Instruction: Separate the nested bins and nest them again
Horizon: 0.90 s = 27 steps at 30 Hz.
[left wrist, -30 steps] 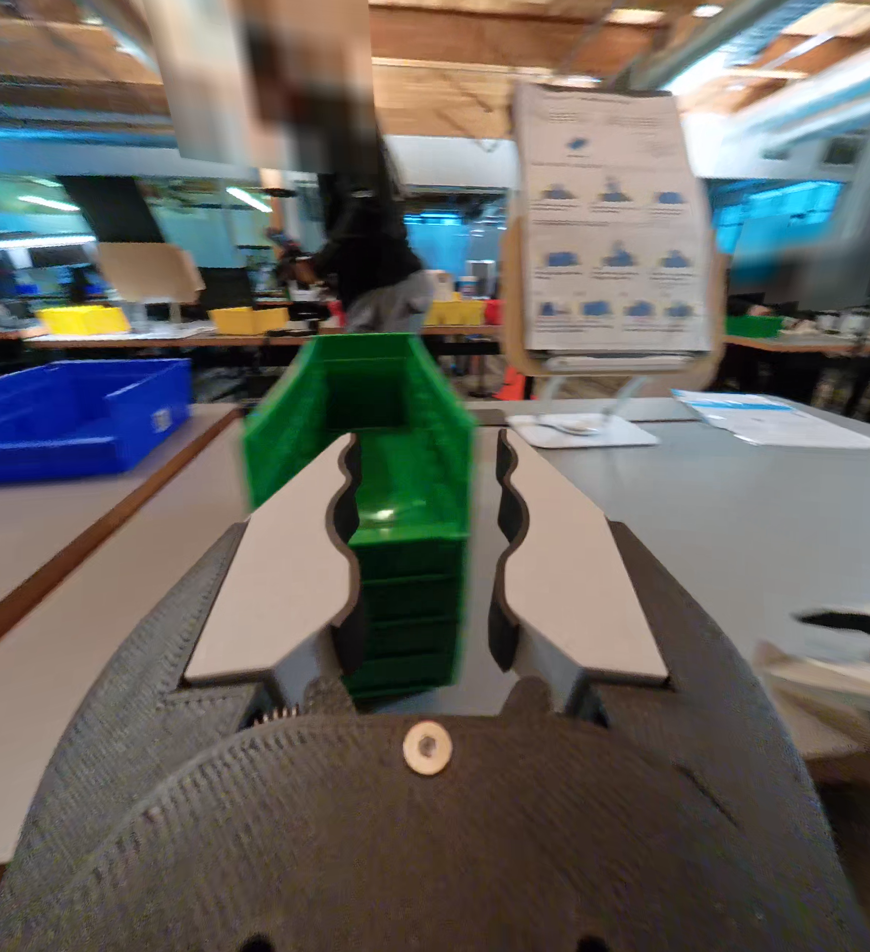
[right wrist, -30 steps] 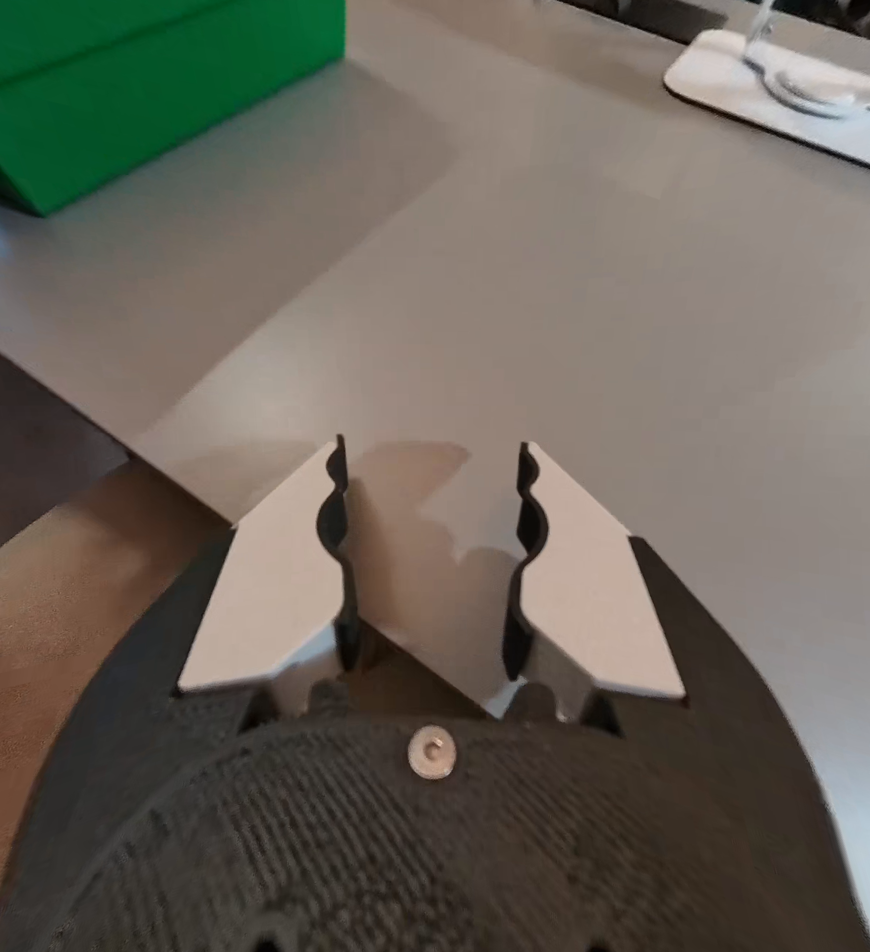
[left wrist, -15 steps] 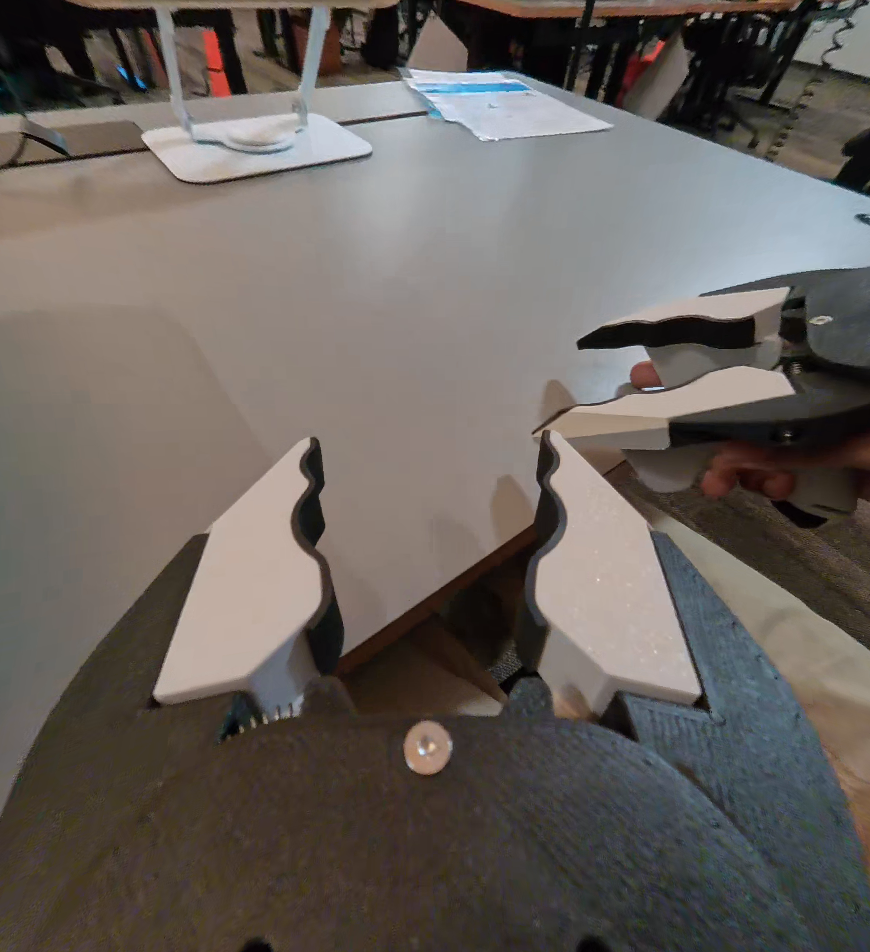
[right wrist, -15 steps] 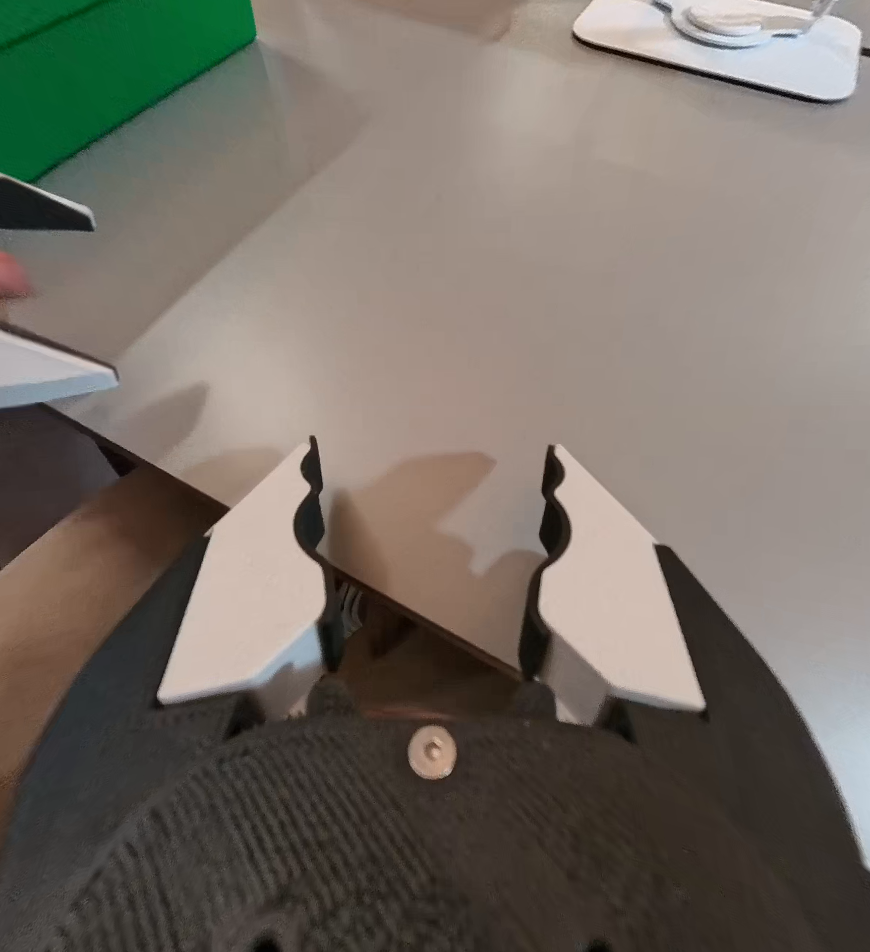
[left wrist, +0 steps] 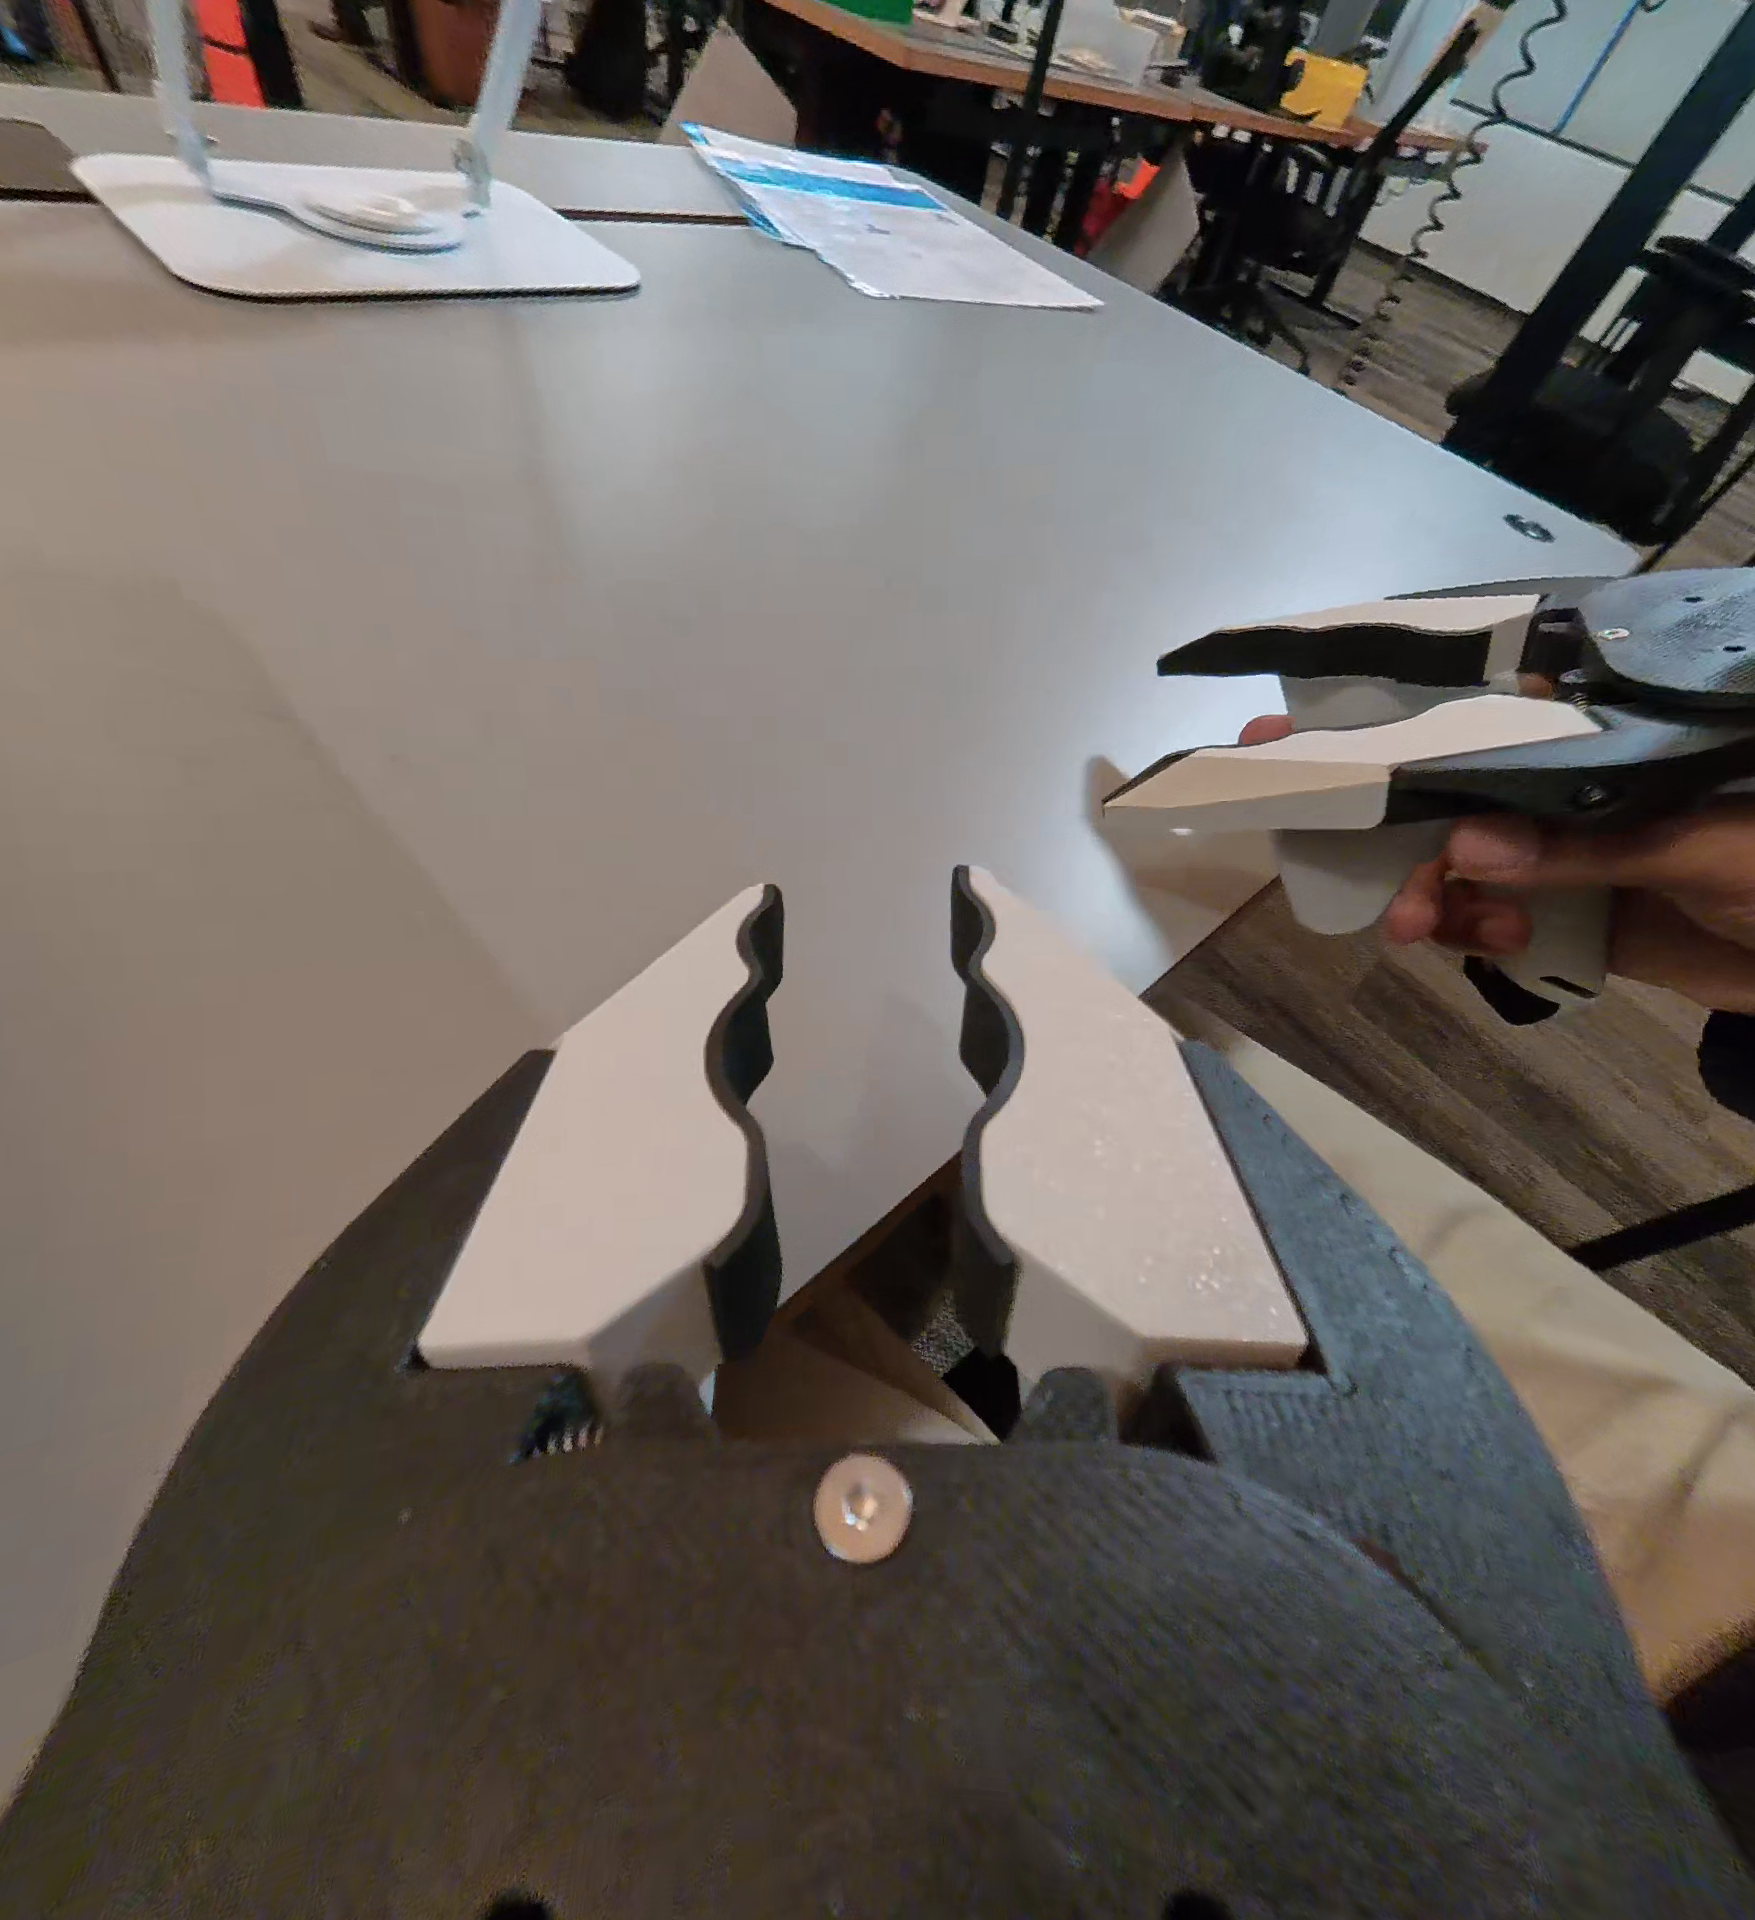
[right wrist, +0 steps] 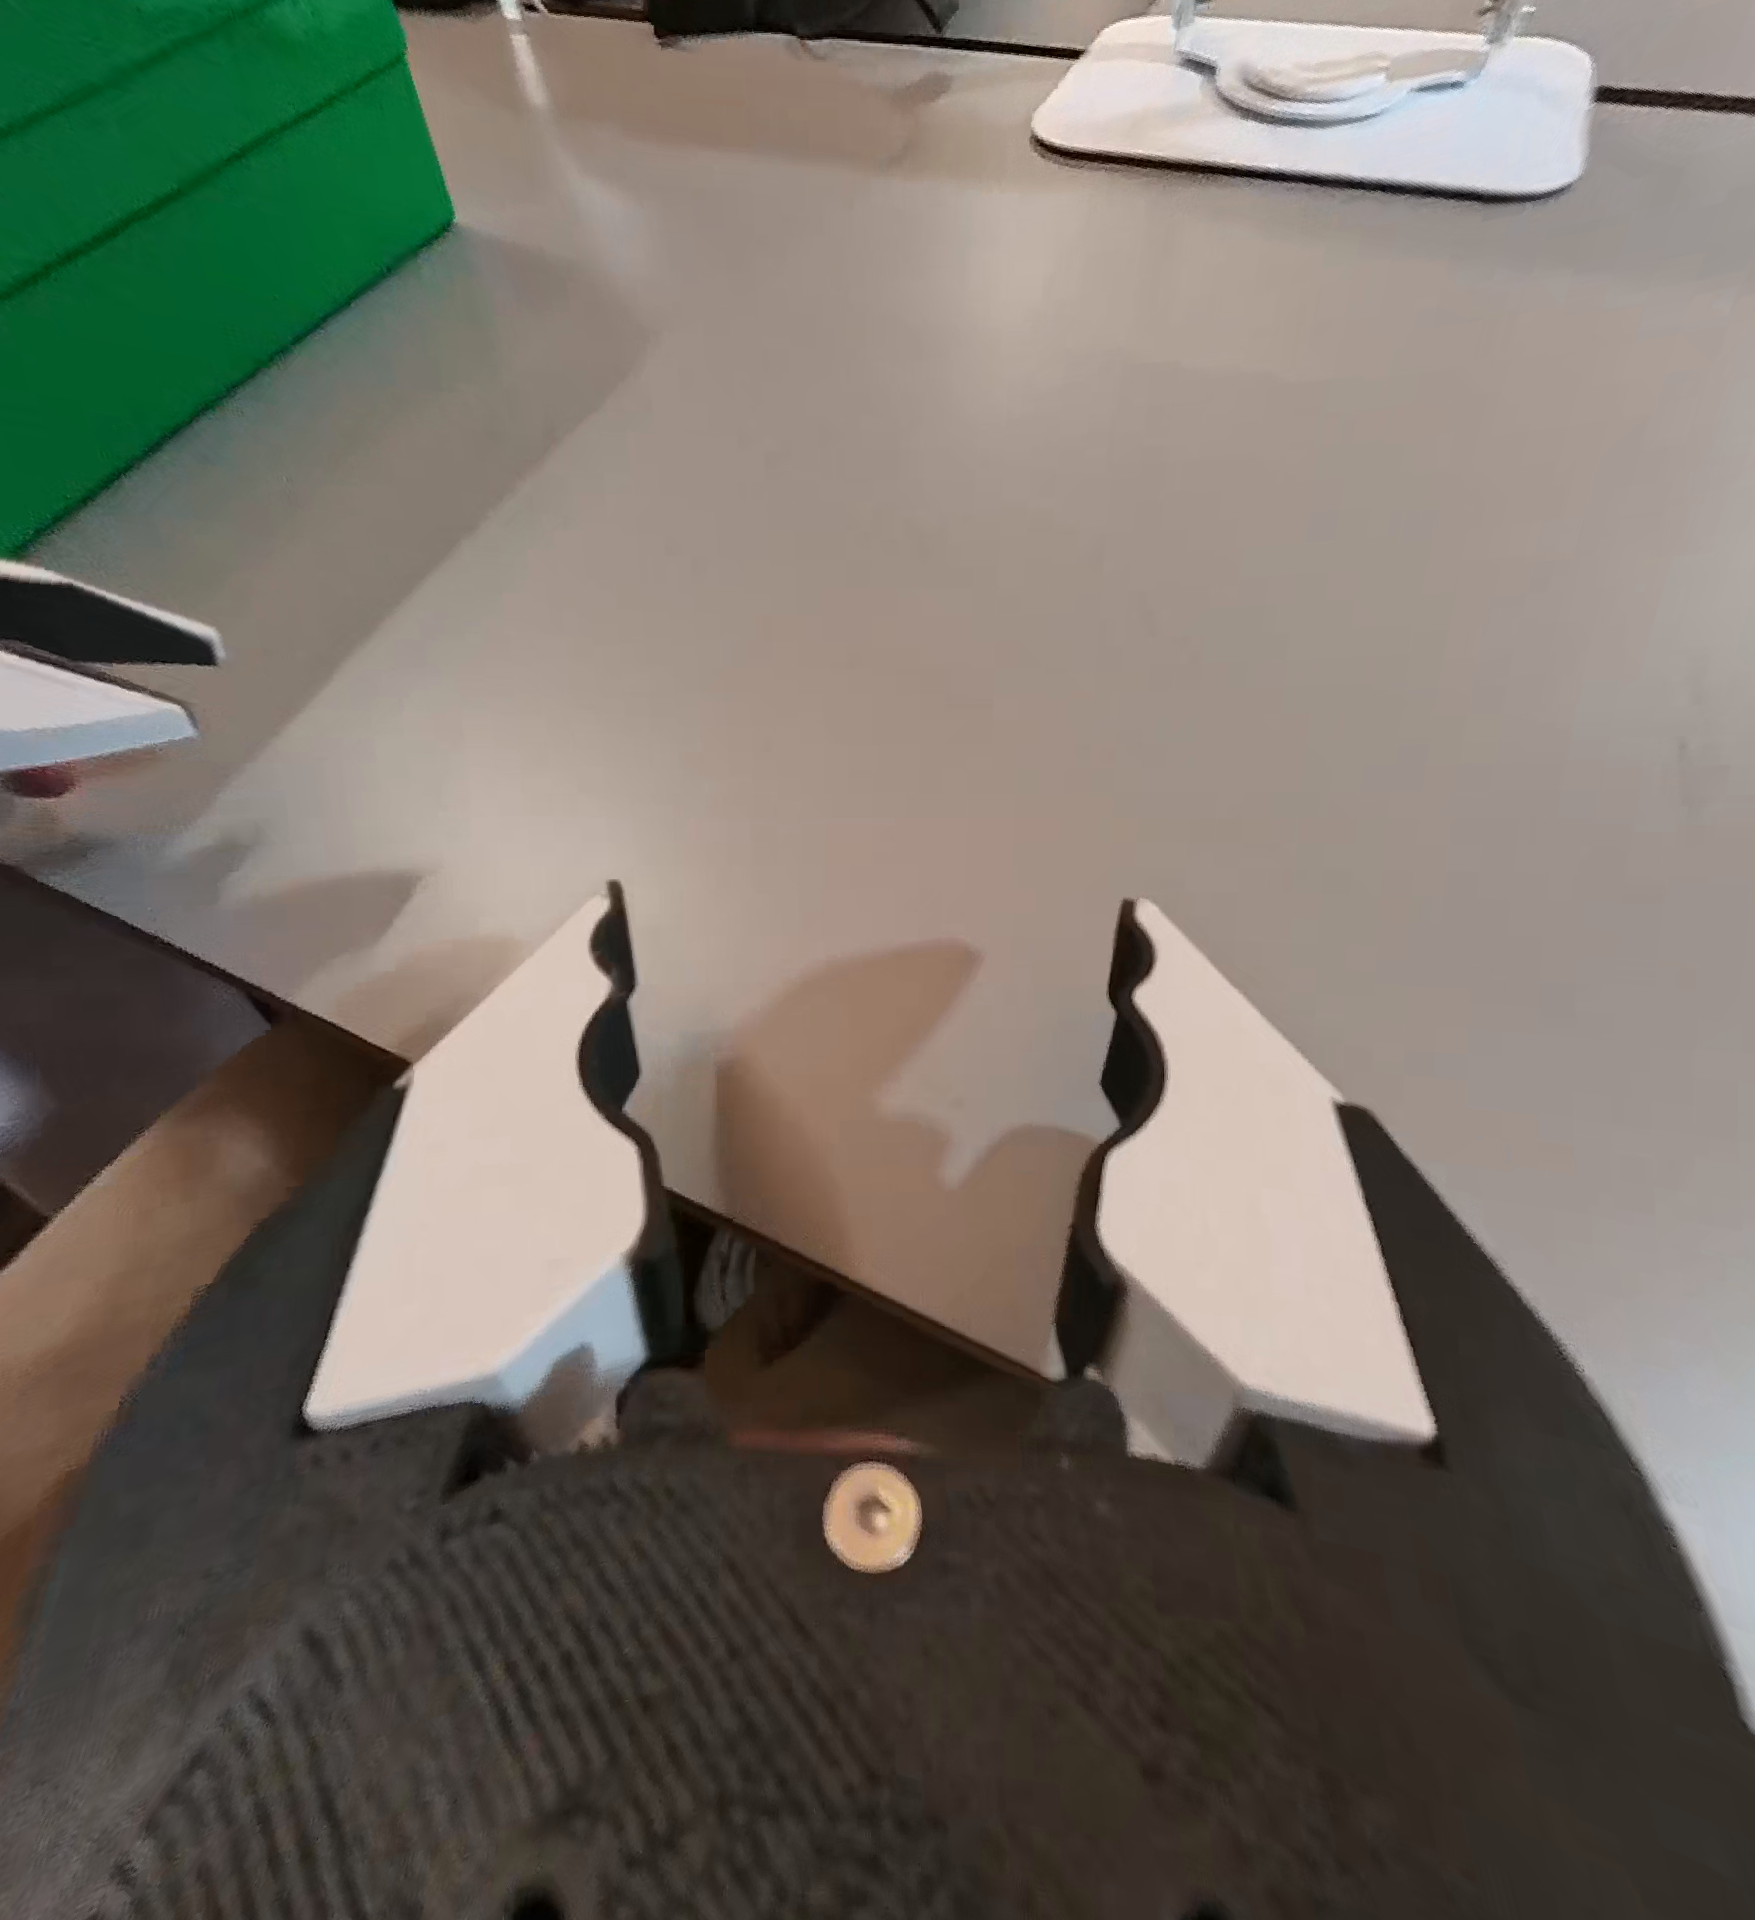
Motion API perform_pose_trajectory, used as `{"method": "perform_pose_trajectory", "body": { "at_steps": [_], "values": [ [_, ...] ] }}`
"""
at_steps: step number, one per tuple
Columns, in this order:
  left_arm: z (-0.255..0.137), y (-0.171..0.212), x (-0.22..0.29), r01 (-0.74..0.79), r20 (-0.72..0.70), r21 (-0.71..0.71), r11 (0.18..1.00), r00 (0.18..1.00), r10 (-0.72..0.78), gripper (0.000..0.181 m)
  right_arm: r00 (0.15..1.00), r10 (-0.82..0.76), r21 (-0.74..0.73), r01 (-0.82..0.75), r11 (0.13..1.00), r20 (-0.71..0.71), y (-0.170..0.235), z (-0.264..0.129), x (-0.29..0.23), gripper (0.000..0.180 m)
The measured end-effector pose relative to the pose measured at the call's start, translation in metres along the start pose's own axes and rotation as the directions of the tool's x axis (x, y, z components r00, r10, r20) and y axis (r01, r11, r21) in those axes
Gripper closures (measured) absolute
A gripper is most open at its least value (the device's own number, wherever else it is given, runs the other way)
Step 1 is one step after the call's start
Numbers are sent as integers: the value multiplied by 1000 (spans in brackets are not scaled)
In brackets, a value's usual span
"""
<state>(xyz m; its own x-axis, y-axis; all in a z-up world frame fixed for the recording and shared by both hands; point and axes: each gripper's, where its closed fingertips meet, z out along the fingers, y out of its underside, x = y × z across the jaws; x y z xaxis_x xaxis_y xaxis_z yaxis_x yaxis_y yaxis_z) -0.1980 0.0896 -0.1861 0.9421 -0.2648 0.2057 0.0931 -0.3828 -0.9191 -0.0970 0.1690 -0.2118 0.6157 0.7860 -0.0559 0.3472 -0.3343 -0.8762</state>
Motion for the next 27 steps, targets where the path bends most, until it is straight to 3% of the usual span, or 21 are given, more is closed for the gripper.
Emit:
{"method": "perform_pose_trajectory", "body": {
  "at_steps": [9, 15, 20, 24, 27],
  "values": [
    [-33, -1, -23, -14, 123, 78, 997, 992, 4, 118, 986, -32, -7, 33, 999, 163, -10, 25, -54, 85],
    [-81, -21, -60, -23, 308, 245, 969, 950, -55, 113, 974, -67, 1, 69, 998, 216, -17, 38, -81, 90],
    [-159, -62, -101, -228, 598, 444, 867, 796, -96, 118, 964, -91, 1, 94, 996, 249, -18, 43, -97, 91],
    [-205, -80, -153, -278, 752, 400, 873, 645, -139, 120, 961, -99, -1, 103, 995, 257, -16, 44, -102, 92],
    [-230, -102, -188, -268, 788, 404, 875, 587, -184, 114, 963, -99, 1, 102, 995, 250, -16, 44, -101, 93]
  ]
}}
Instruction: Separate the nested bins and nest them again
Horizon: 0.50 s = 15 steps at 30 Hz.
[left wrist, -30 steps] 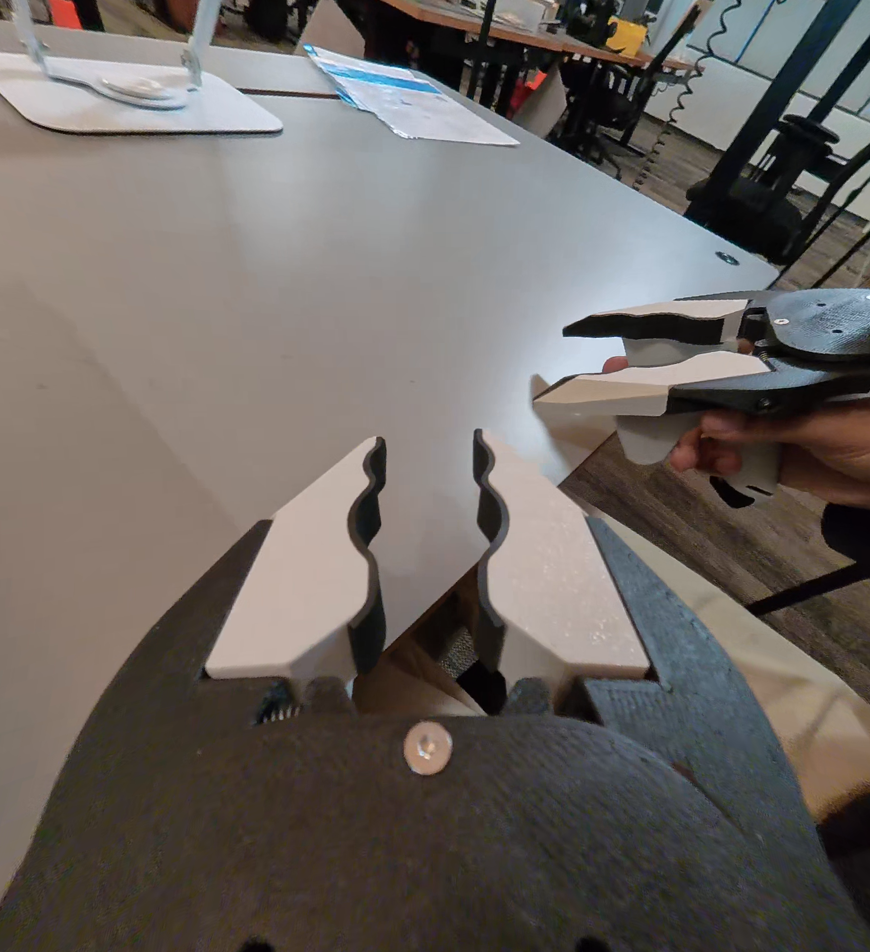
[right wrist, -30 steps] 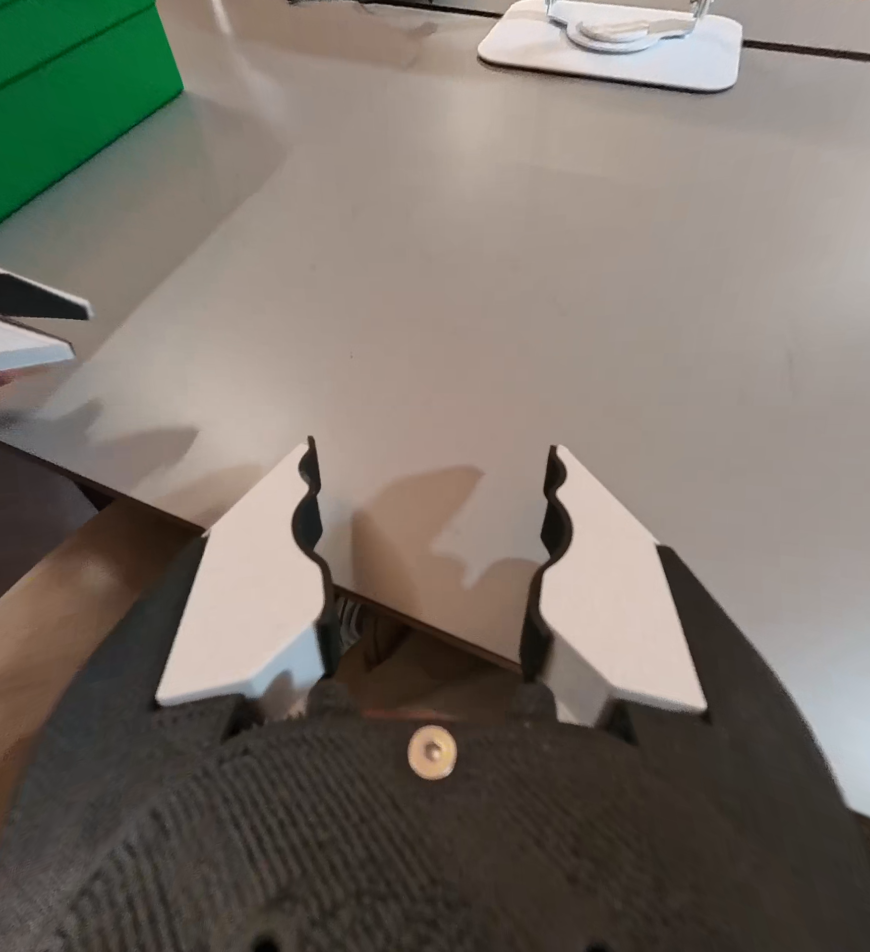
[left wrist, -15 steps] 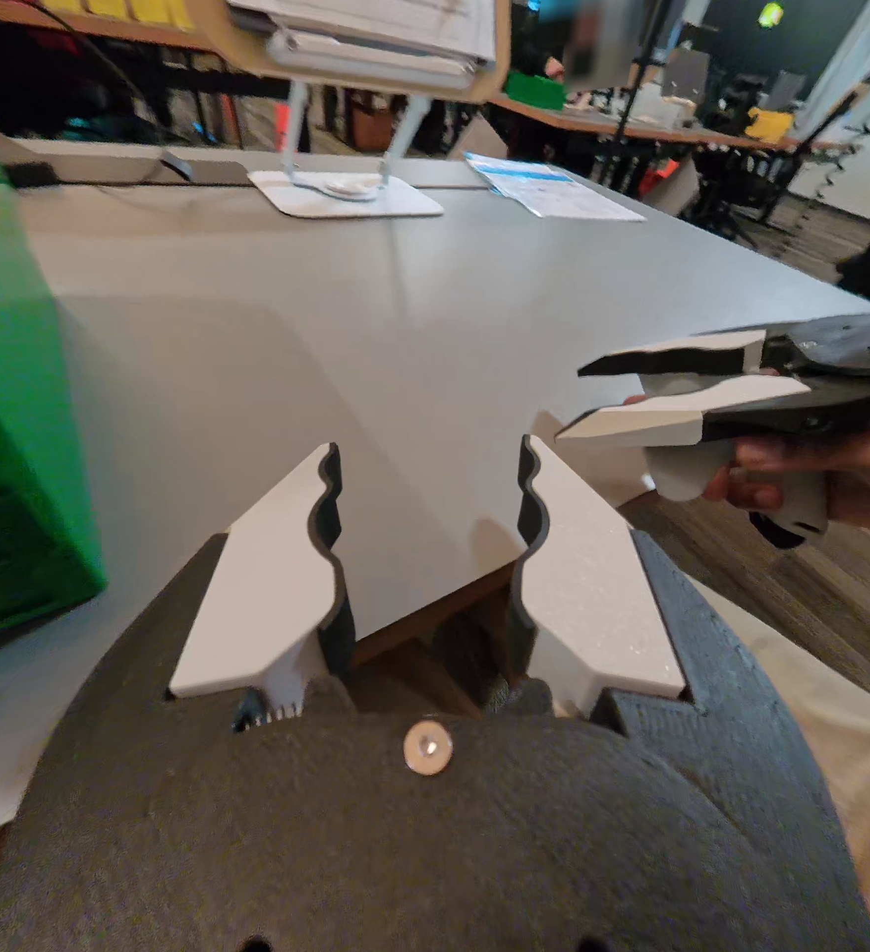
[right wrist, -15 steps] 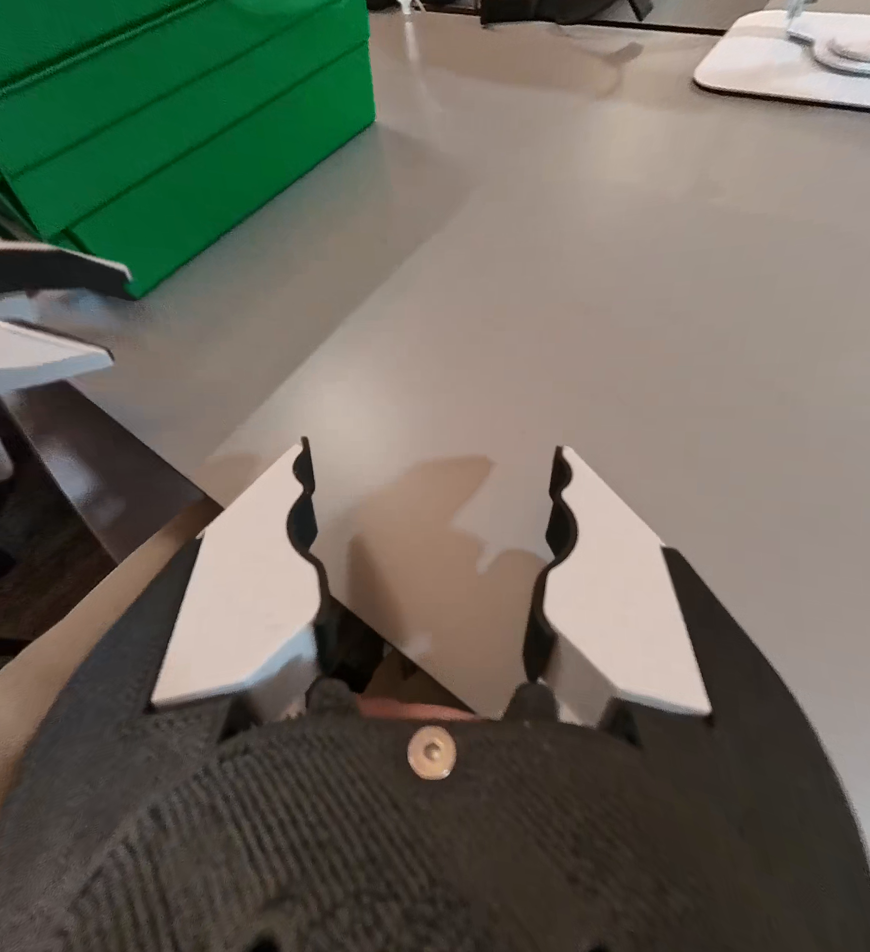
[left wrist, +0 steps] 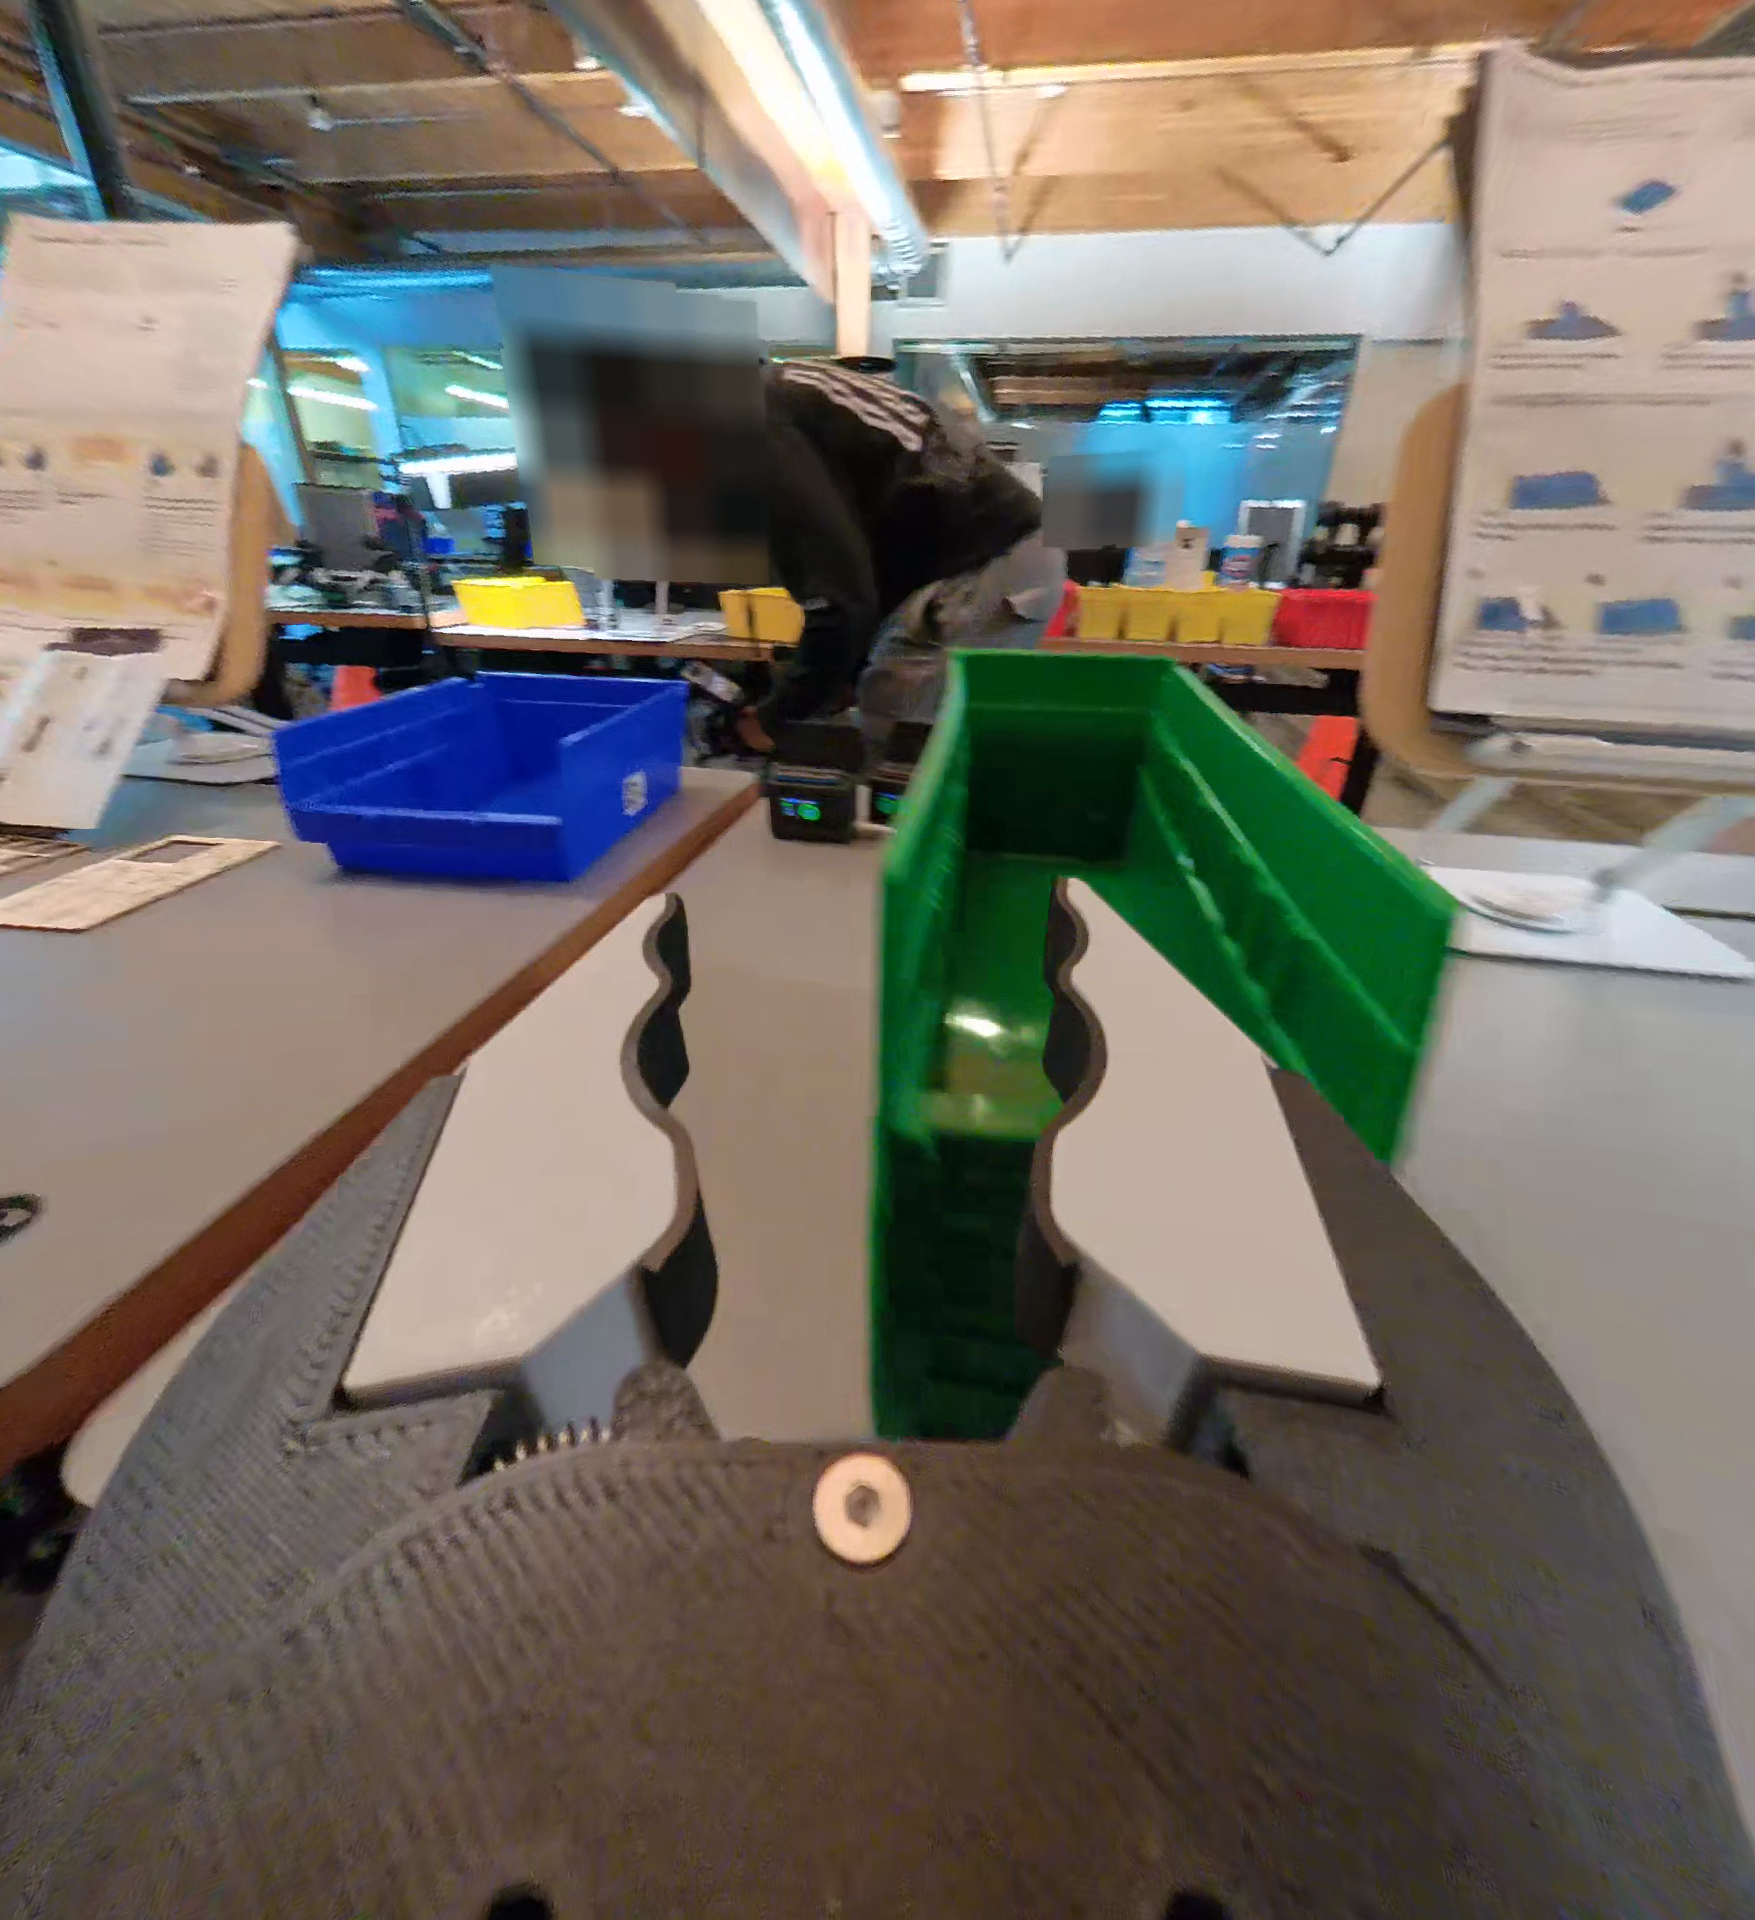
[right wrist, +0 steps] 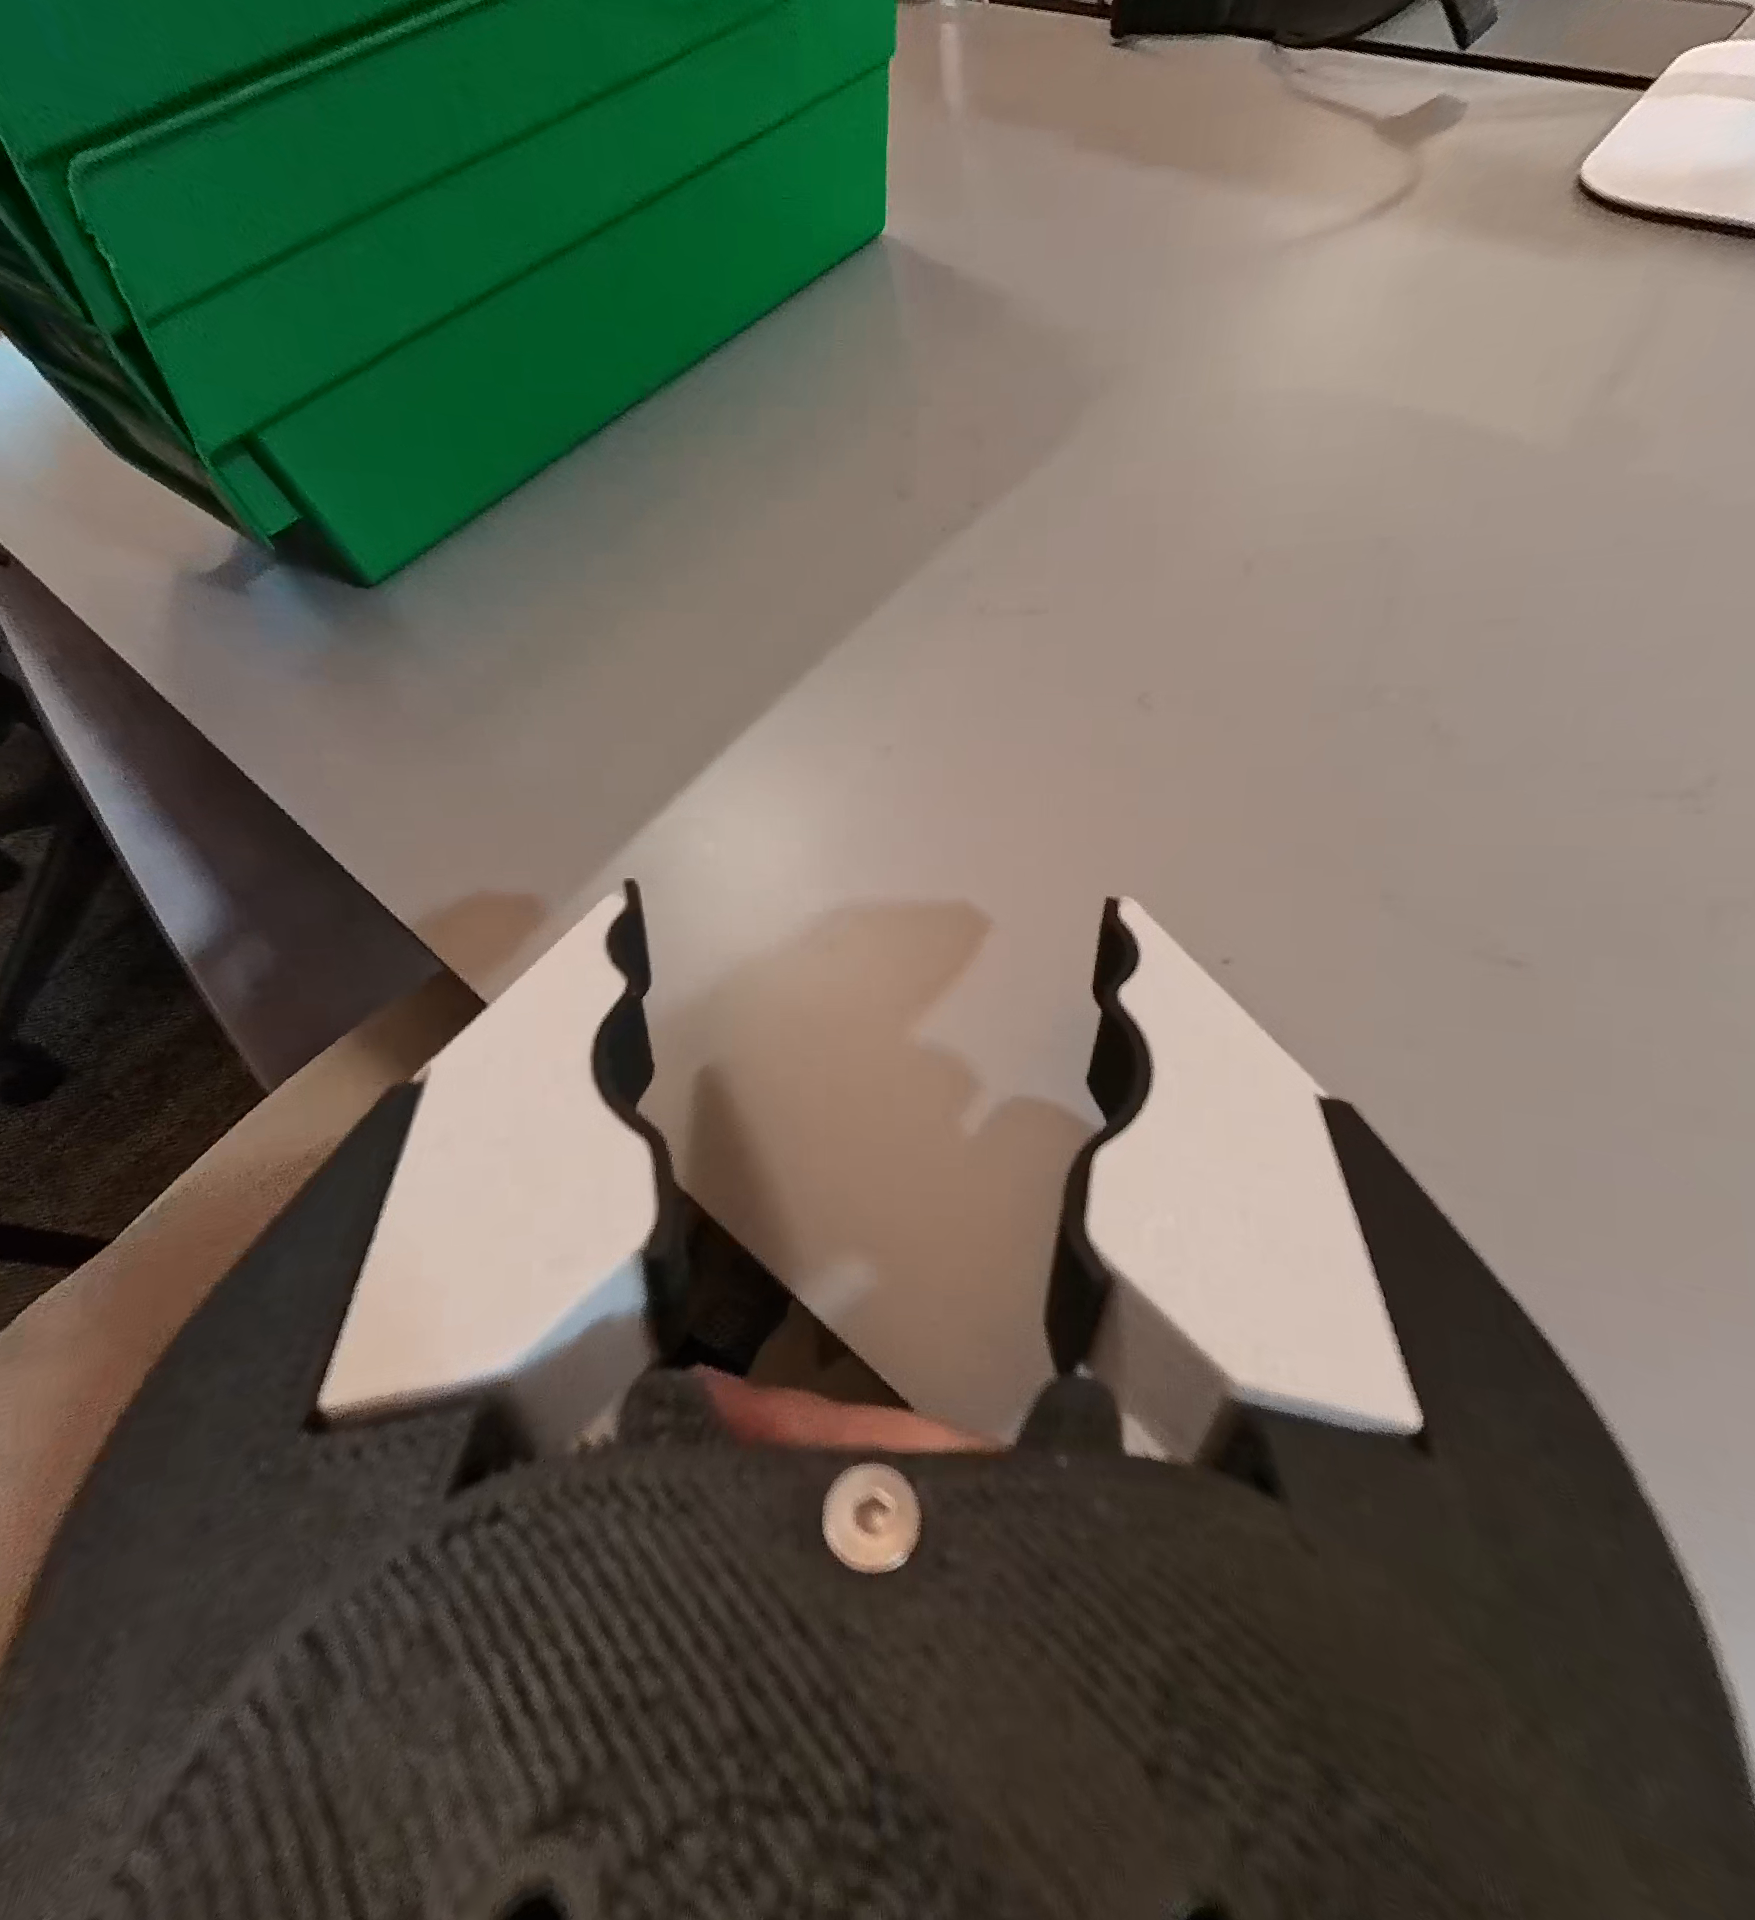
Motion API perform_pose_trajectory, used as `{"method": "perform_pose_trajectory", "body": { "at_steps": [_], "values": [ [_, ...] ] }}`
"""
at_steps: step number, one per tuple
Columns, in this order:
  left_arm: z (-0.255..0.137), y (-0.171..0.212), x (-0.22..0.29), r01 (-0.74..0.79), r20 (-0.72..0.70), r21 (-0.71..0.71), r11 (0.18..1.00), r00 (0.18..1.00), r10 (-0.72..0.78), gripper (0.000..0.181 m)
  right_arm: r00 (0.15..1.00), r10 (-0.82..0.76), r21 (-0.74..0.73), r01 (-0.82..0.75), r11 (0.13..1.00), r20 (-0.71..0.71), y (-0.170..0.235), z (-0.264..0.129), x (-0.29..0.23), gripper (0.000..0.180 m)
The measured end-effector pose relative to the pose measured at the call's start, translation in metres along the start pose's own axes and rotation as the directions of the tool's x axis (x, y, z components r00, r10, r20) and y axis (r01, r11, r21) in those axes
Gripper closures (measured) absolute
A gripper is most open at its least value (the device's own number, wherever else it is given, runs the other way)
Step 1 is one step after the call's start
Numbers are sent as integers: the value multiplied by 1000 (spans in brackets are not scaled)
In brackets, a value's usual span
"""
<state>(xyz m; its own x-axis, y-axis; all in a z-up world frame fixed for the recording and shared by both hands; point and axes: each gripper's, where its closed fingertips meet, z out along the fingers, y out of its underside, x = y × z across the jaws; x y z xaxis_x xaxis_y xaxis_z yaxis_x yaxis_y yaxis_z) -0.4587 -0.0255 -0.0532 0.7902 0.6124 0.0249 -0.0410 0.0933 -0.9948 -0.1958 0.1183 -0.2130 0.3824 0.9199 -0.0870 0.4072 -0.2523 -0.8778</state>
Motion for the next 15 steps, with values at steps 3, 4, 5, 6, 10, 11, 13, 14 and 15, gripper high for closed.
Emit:
{"method": "perform_pose_trajectory", "body": {
  "at_steps": [3, 4, 5, 6, 10, 11, 13, 14, 15],
  "values": [
    [29, -11, -21, -17, 37, -19, 1000, 999, 17, 114, 1000, 11, 2, -11, 1000, -13, 0, 0, 4, 94],
    [39, -7, -22, -10, 24, -56, 998, 1000, 12, 114, 1000, 16, 2, -16, 1000, -17, 0, 0, 5, 95],
    [47, -1, -19, 0, 7, -102, 995, 1000, 1, 112, 1000, 19, 3, -19, 1000, -21, 1, -1, 6, 95],
    [52, 5, -17, 12, -8, -142, 990, 1000, -14, 109, 999, 22, 3, -22, 1000, -22, 1, -1, 7, 95],
    [53, 11, -10, 25, -56, -128, 991, 998, -32, 124, 999, 33, -1, -33, 999, -15, 3, -3, 6, 95],
    [52, 11, -7, 32, -82, -117, 993, 996, -42, 129, 999, 38, -2, -38, 999, -10, 3, -3, 5, 95],
    [52, 12, -1, 41, -133, -128, 991, 989, -58, 139, 999, 37, -2, -37, 999, -8, 4, -3, 5, 95],
    [51, 12, 3, 44, -160, -139, 989, 985, -66, 142, 999, 32, -4, -32, 999, -10, 4, -3, 5, 96],
    [51, 13, 6, 48, -180, -151, 987, 981, -75, 142, 1000, 28, -5, -28, 1000, -13, 4, -2, 5, 96]
  ]
}}
